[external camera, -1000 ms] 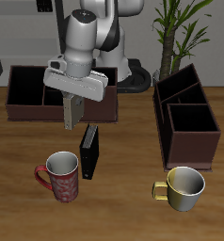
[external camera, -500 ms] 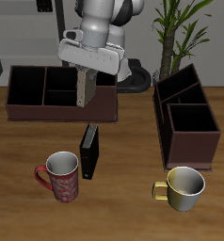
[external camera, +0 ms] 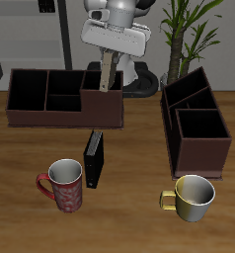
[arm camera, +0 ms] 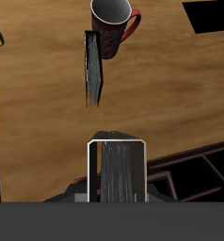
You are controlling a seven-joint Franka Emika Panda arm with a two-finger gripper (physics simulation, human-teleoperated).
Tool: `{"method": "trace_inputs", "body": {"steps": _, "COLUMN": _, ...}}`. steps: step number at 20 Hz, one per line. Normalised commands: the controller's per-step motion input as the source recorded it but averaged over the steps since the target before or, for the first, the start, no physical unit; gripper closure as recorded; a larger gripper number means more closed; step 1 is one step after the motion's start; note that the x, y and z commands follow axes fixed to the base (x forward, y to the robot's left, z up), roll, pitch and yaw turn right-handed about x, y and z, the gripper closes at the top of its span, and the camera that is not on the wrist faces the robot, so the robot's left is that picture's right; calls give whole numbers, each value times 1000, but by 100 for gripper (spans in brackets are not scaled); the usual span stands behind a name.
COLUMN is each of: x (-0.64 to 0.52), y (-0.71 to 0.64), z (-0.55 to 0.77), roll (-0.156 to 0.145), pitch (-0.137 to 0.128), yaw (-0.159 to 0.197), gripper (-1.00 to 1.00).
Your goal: Place the yellow book into the left desk caddy's left compartment
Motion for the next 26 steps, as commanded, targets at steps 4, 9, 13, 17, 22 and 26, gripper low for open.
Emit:
{"method": "trace_inputs", "body": {"steps": 4, "x": -395, "y": 394, "z": 339, "roll": 7, "pitch": -45, "yaw": -29, "gripper": 100}}
{"method": "trace_inputs", "body": {"steps": 9, "x": -350, "y": 418, "z": 145, "roll": 26, "pitch": -5, "yaw": 27, "gripper": 100}}
{"method": "trace_inputs", "body": {"steps": 13, "x": -363, "y": 373, "z": 46, "roll": 14, "pitch": -5, "yaw": 54, "gripper": 100}}
{"method": "trace_inputs", "body": {"steps": 17, "x": -334, "y": 273, "z": 15, "roll": 26, "pitch": -4, "yaw": 42, "gripper": 100}}
{"method": "trace_inputs", "body": {"steps": 22, "x": -397, "y": 301, "z": -24, "roll": 3, "pitch": -13, "yaw": 40, "gripper": 100}}
{"method": "trace_inputs", "body": {"steps": 26, "x": -312, "y": 235, "z": -16, "roll": -9, "pitch": -4, "yaw": 8, "gripper": 100}}
